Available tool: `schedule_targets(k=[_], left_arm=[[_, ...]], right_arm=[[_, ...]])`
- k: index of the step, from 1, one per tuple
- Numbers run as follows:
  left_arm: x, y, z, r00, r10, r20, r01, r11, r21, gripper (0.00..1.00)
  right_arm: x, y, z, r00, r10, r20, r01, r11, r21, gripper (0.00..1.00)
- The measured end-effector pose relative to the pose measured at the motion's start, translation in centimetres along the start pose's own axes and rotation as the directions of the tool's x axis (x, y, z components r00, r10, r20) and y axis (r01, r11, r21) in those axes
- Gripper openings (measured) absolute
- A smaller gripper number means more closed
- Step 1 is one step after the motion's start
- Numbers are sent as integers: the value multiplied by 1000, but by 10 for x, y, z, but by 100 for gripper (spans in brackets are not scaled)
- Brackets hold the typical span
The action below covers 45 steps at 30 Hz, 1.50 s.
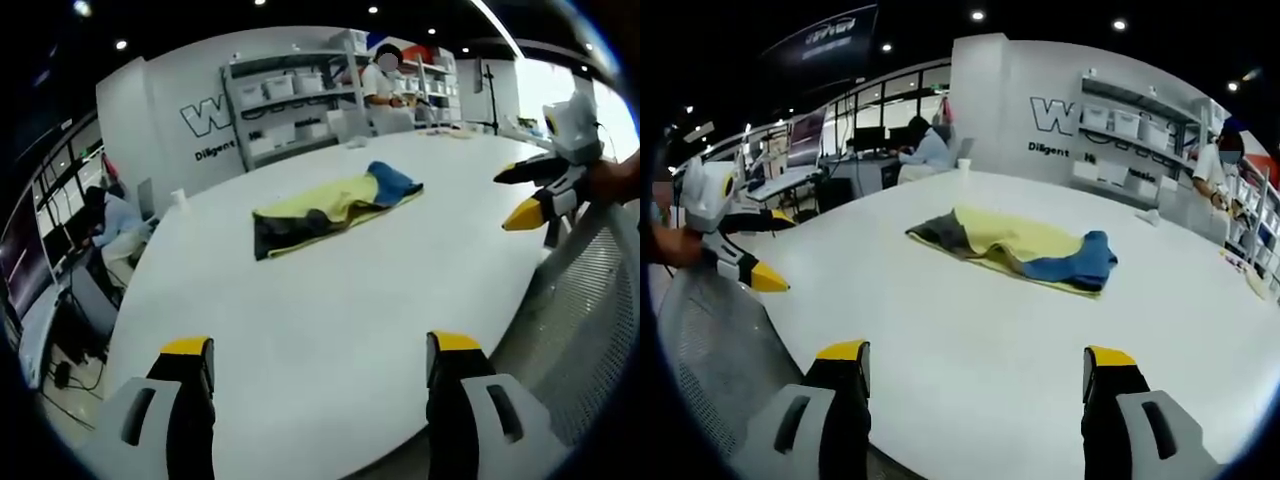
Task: Fold the garment on the visible template until the final outline fits inside the template.
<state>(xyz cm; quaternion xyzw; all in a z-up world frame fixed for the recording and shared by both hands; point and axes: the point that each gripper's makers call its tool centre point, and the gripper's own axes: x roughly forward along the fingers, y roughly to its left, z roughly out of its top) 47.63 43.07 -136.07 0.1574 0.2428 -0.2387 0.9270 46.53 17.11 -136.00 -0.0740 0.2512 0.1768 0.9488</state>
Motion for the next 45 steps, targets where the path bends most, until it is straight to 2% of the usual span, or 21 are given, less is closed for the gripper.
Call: schedule_targets(k=[24,45], left_arm=[[1,-3,-5,1000,-12,-22,12,1000,7,85],[1,2,0,1000,-3,7,3,1000,-16,89]], right_arm=[[0,-1,-2,1000,-6,-7,6,1000,7,86],[0,-4,1,1000,-29,-7,29,1000,-7,88]])
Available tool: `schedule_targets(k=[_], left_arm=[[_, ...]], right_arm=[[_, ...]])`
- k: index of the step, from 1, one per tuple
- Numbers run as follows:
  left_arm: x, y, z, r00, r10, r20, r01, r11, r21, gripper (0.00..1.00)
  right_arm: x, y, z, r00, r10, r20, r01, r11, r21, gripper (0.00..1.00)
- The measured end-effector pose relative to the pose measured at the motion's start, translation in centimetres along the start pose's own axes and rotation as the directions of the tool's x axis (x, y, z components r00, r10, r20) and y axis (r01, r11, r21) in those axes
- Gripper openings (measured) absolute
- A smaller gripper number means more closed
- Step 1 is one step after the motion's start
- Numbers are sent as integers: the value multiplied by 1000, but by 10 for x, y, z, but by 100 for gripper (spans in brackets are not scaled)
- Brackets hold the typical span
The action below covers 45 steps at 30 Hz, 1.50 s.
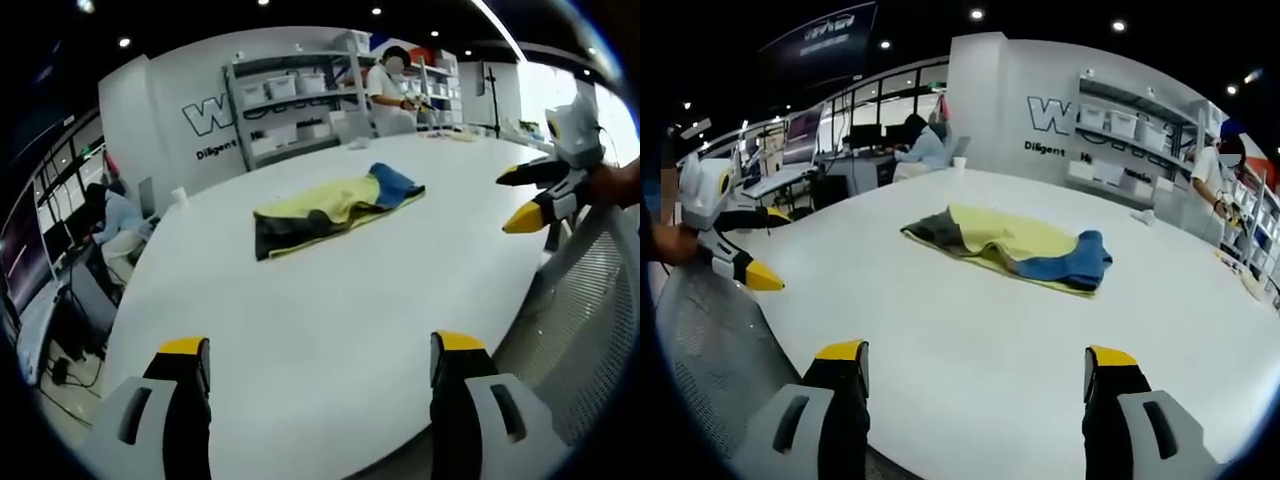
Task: Fold the garment on the visible template until the final outline fits inside the template.
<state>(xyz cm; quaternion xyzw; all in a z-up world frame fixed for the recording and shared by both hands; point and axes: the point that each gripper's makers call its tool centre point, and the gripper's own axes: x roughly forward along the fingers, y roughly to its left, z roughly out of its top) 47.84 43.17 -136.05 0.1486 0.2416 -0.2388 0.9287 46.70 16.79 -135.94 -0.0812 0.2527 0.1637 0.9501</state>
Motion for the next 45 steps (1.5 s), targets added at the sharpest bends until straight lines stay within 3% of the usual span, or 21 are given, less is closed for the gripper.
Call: schedule_targets(k=[4,12,19,26,30,38,45], left_arm=[[1,-2,2,1000,-8,9,7,1000,15,90],[2,1,0,999,-17,-29,17,1000,9,95],[7,10,11,999,-26,-35,26,1000,1,95],[26,17,28,998,-55,-15,55,998,16,93],[40,16,25,996,-82,-26,82,996,17,92],[57,19,27,993,-110,-44,112,993,45,90],[71,21,28,989,-122,-78,128,990,65,89]], right_arm=[[0,-1,0,1000,-7,-9,7,1000,-12,89],[-2,-3,-2,1000,-14,-28,13,999,-32,90],[5,-7,5,999,16,-34,-18,998,-62,91],[22,-17,26,999,48,-17,-50,994,-100,91],[34,-25,34,998,59,-15,-60,992,-111,91],[56,-35,34,995,86,-48,-92,982,-165,89],[67,-43,34,994,95,-61,-103,982,-155,83]])
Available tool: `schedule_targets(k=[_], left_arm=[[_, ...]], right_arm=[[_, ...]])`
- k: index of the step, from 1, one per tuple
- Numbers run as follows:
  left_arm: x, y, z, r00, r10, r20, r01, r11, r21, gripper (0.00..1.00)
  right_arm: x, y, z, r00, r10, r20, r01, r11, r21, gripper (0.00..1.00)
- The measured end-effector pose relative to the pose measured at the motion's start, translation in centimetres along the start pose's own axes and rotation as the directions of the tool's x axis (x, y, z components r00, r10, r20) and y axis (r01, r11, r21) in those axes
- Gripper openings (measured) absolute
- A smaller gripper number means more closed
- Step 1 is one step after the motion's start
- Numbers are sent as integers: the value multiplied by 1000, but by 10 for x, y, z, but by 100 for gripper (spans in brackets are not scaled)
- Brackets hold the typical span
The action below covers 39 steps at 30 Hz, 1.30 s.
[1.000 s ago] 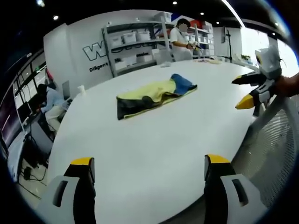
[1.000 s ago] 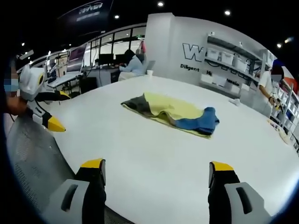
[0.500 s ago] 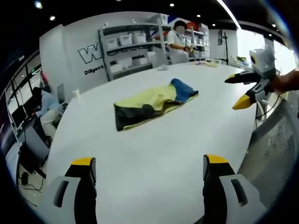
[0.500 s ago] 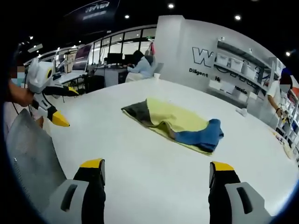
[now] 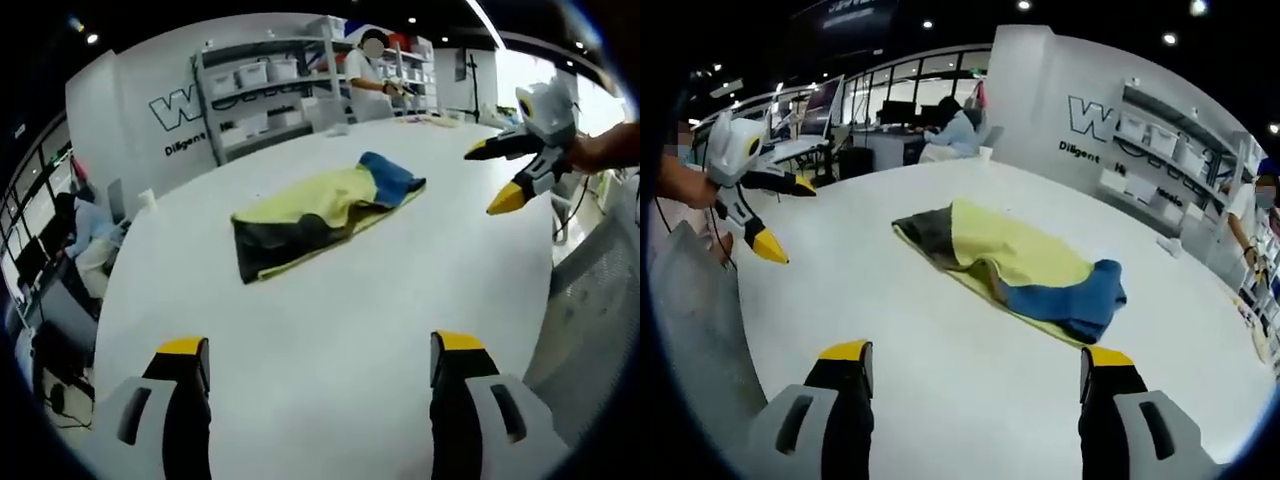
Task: Fold the garment on the visible template until the final outline fits inside the template.
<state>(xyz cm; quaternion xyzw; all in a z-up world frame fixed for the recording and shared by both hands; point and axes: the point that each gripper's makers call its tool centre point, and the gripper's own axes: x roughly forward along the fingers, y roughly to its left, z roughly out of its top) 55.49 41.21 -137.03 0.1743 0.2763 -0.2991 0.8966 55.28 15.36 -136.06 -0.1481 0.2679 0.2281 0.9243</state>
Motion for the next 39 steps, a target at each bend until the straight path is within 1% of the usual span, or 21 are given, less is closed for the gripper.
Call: schedule_targets(k=[7,11,16,20,24,27,34,39], left_arm=[[16,1,0,1000,-20,-16,20,1000,-10,88],[23,1,1,999,-31,-22,31,1000,-2,88],[30,4,3,999,-47,-27,47,999,-1,87],[36,7,5,998,-53,-28,53,999,-12,86],[43,10,7,998,-60,-33,59,998,-15,86],[48,10,8,997,-68,-41,68,998,-3,85],[62,13,13,995,-83,-54,84,996,19,85],[70,12,19,994,-94,-52,96,995,28,84]], right_arm=[[12,-8,-5,1000,13,-22,-13,1000,7,80],[18,-13,-9,999,17,-36,-16,1000,8,78],[24,-19,-13,998,14,-64,-15,1000,-4,71],[29,-25,-15,997,10,-74,-10,1000,-2,68],[37,-32,-18,996,9,-88,-7,1000,19,67],[43,-36,-16,996,7,-94,-6,1000,20,66],[57,-44,-11,995,6,-104,-6,1000,-5,68],[64,-50,-8,995,4,-103,-1,1000,29,69]])
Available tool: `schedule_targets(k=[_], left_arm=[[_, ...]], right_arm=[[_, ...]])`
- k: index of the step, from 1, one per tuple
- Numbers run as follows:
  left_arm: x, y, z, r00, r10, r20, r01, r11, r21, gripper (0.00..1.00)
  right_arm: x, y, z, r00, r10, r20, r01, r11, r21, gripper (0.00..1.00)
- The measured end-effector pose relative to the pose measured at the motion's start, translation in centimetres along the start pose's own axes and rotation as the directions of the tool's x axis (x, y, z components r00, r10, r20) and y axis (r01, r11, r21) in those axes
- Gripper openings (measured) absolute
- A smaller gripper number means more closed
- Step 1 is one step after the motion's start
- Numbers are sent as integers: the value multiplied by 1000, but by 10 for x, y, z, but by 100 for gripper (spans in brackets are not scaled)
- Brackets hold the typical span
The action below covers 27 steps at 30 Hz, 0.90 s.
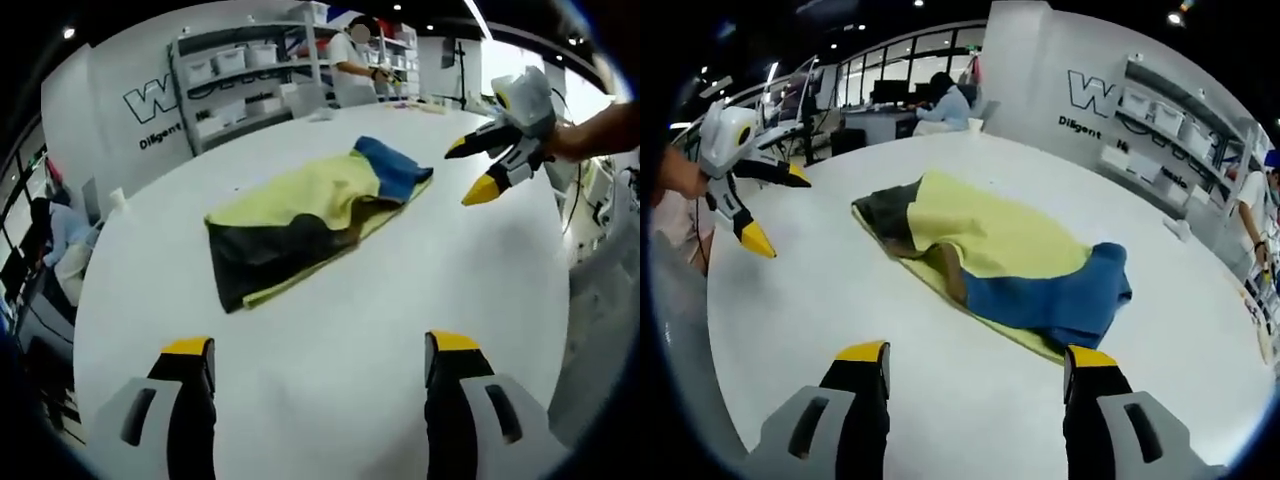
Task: Fold the garment on the visible template until the final outline fits inside the template.
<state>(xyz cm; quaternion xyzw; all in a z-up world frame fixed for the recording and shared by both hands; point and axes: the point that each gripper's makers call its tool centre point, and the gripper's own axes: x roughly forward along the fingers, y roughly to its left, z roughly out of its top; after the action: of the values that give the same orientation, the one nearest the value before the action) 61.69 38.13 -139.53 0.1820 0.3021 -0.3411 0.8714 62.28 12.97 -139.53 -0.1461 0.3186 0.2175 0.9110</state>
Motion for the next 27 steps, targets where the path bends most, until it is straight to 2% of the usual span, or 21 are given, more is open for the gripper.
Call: schedule_targets(k=[11,14,19,27], left_arm=[[18,3,9,1000,-22,-2,22,1000,16,82],[24,7,8,1000,-25,-11,25,1000,6,81],[36,12,10,999,-34,-19,34,999,-5,75],[54,17,15,998,-49,-36,50,998,26,64]], right_arm=[[16,-15,-8,999,5,-37,-4,1000,29,66],[20,-21,-10,998,9,-55,-6,999,38,58],[32,-25,-12,997,23,-74,-19,998,55,50],[49,-20,-13,993,55,-101,-53,998,30,39]])
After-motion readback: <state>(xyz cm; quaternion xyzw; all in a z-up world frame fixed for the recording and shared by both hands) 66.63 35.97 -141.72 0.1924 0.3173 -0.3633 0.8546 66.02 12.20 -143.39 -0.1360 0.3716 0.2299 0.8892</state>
